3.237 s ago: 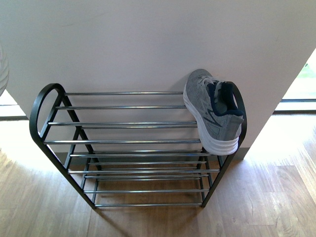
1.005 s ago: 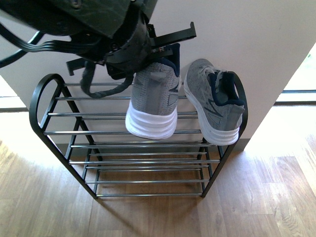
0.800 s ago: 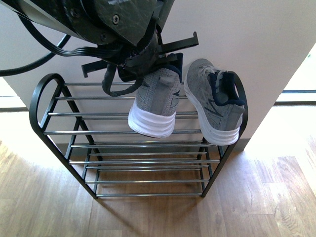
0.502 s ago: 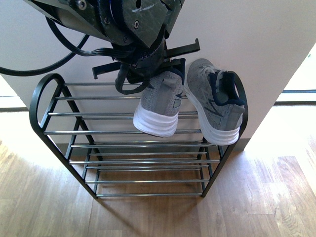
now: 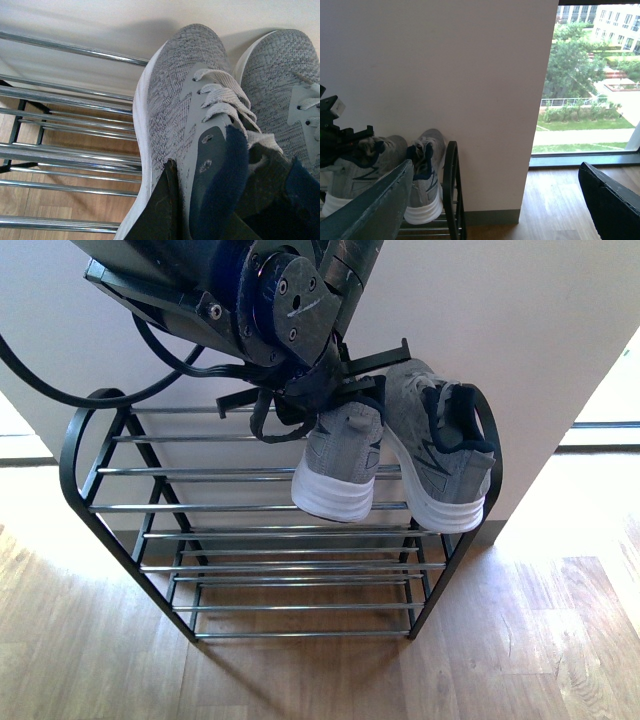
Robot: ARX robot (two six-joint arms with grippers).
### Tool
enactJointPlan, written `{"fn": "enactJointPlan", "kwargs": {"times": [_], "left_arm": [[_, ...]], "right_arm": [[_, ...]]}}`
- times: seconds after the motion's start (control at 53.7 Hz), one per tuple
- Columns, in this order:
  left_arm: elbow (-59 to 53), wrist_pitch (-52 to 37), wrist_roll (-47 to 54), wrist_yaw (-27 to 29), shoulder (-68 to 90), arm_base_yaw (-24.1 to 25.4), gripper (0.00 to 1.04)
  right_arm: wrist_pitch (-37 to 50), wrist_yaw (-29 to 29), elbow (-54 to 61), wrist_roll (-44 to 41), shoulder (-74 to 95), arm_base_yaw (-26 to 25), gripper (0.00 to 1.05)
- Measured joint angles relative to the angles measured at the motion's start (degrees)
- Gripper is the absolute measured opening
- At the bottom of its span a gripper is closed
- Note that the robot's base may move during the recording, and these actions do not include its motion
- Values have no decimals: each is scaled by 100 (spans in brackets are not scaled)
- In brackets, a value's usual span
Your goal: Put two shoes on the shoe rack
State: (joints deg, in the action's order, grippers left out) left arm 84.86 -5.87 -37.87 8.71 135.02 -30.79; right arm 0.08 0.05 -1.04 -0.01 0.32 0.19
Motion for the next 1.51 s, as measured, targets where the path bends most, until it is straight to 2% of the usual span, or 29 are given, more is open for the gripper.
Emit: {"fn": "enactJointPlan", "kwargs": {"times": [0.26, 0.316, 0.409, 0.484, 0.67, 0.744, 0.8, 0.874, 0.986, 1.023, 1.042, 1.098, 1.154, 1.284, 1.395, 1.507], "left_arm": [[140, 61, -483, -610, 96, 70, 3], [151, 107, -621, -732, 96, 85, 15], [151, 140, -761, -754, 98, 87, 28], [151, 166, -935, -765, 98, 85, 42], [61, 232, -1449, -750, 83, 142, 83], [-153, 66, -1596, -990, -103, 170, 97], [-367, -63, -1635, -1117, -446, 166, 95], [-656, 66, -1436, -981, -1115, 144, 95], [-1292, -173, -382, 66, -2245, 173, 95], [-1912, -1550, 446, 953, -2662, 236, 86], [-2177, -2133, 833, 1145, -2809, 286, 83], [-2726, -3171, 1576, 1432, -3071, 420, 75], [-3272, -3991, 2280, 1460, -3303, 584, 68], [-4360, -5071, 3106, 1294, -3762, 940, 52], [-5449, -5416, 3532, 903, -4439, 1266, 29], [-6070, -5490, 3648, 638, -4959, 1499, 9]], "right_arm": [[0, 0, 0, 2, 0, 0, 96], [0, -2, 0, 2, 0, 0, 96], [0, -2, 0, 0, 0, 0, 96], [0, 0, 0, 0, 0, 0, 96], [0, 0, 0, 2, 0, 0, 96], [0, 0, 0, 2, 0, 0, 96], [0, -2, 0, 0, 0, 0, 96], [0, -2, 0, 2, 0, 0, 96], [0, 0, 0, 0, 0, 0, 96], [0, 0, 0, 2, 0, 0, 96], [0, -2, 0, 0, 0, 0, 96], [0, -2, 0, 0, 0, 0, 96], [0, 4, 0, 0, 0, 0, 96], [0, 2, 0, 0, 0, 0, 96], [0, -4, 0, 0, 0, 0, 96], [0, -2, 0, 0, 0, 0, 96]]}}
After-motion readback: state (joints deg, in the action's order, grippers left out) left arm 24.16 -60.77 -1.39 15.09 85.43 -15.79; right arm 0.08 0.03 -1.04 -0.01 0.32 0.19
